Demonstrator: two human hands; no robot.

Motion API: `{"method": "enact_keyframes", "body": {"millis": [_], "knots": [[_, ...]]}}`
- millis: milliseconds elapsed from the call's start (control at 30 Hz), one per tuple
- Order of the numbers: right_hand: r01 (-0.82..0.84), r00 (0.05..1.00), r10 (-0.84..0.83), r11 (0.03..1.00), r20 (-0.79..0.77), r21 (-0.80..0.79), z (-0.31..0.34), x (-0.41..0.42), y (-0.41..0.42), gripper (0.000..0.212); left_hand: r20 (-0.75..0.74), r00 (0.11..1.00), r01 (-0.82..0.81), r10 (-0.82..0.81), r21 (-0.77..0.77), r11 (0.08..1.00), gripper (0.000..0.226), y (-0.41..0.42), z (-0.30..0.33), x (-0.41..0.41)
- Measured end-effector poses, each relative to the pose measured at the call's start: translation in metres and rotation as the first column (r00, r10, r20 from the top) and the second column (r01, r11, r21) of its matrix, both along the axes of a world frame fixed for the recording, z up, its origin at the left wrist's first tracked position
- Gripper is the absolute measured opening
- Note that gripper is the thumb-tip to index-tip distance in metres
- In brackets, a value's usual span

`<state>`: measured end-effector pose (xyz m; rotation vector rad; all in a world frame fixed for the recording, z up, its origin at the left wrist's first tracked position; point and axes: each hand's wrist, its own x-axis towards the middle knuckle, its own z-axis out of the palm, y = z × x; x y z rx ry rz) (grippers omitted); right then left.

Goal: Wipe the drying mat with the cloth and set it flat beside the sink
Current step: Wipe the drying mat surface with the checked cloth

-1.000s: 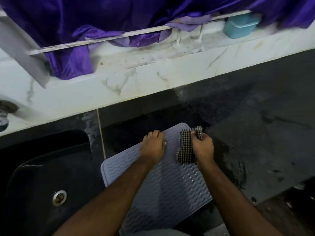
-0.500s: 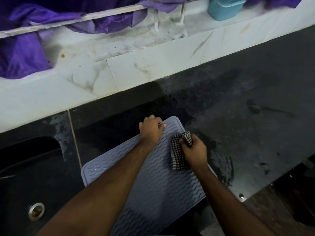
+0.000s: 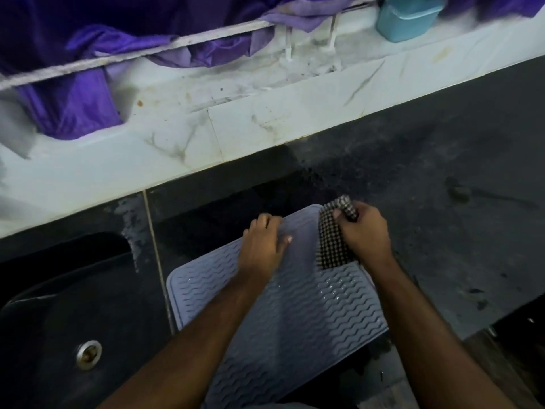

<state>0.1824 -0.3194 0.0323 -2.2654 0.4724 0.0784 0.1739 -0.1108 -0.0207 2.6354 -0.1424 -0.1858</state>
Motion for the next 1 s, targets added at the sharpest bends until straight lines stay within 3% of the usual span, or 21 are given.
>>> {"method": "enact_keyframes", "body": {"millis": [100, 200, 333, 467, 633, 800, 900, 1000], "knots": [[-0.034, 0.982, 0.085, 0.958, 0.17, -0.283, 0.018, 0.008, 0.008, 0.022, -0.069, 0.997, 0.032, -0.029, 0.047, 0.998, 0.062, 0.021, 0.006, -0.045], [-0.159, 0.975, 0.215, 0.854, 0.058, -0.495, 0.004, 0.014, 0.029, 0.034, -0.19, 0.977, 0.117, -0.092, 0.122, 0.986, 0.086, 0.028, 0.003, -0.079], [-0.418, 0.907, 0.304, 0.734, -0.292, -0.536, -0.043, -0.001, 0.069, 0.041, -0.329, 0.936, 0.206, -0.124, 0.228, 0.952, 0.099, 0.031, -0.013, -0.101], [-0.401, 0.916, 0.27, 0.647, -0.297, -0.649, -0.061, -0.01, 0.094, 0.046, -0.356, 0.928, 0.207, -0.113, 0.236, 0.949, 0.106, 0.03, -0.019, -0.101], [-0.493, 0.865, 0.386, 0.543, -0.32, -0.68, -0.056, -0.016, 0.138, 0.045, -0.342, 0.932, 0.197, -0.124, 0.188, 0.962, 0.109, 0.03, -0.016, -0.096], [-0.542, 0.825, 0.493, 0.551, -0.277, -0.634, -0.058, -0.028, 0.156, 0.044, -0.35, 0.932, 0.169, -0.095, 0.187, 0.968, 0.118, 0.03, -0.014, -0.097], [-0.491, 0.844, 0.524, 0.662, -0.12, -0.566, -0.059, -0.023, 0.134, 0.041, -0.336, 0.932, 0.205, -0.133, 0.187, 0.961, 0.11, 0.031, -0.014, -0.096], [-0.447, 0.86, 0.509, 0.766, 0.012, -0.462, -0.062, -0.03, 0.107, 0.06, -0.317, 0.937, 0.214, -0.145, 0.194, 0.958, 0.11, 0.031, -0.014, -0.095]]}}
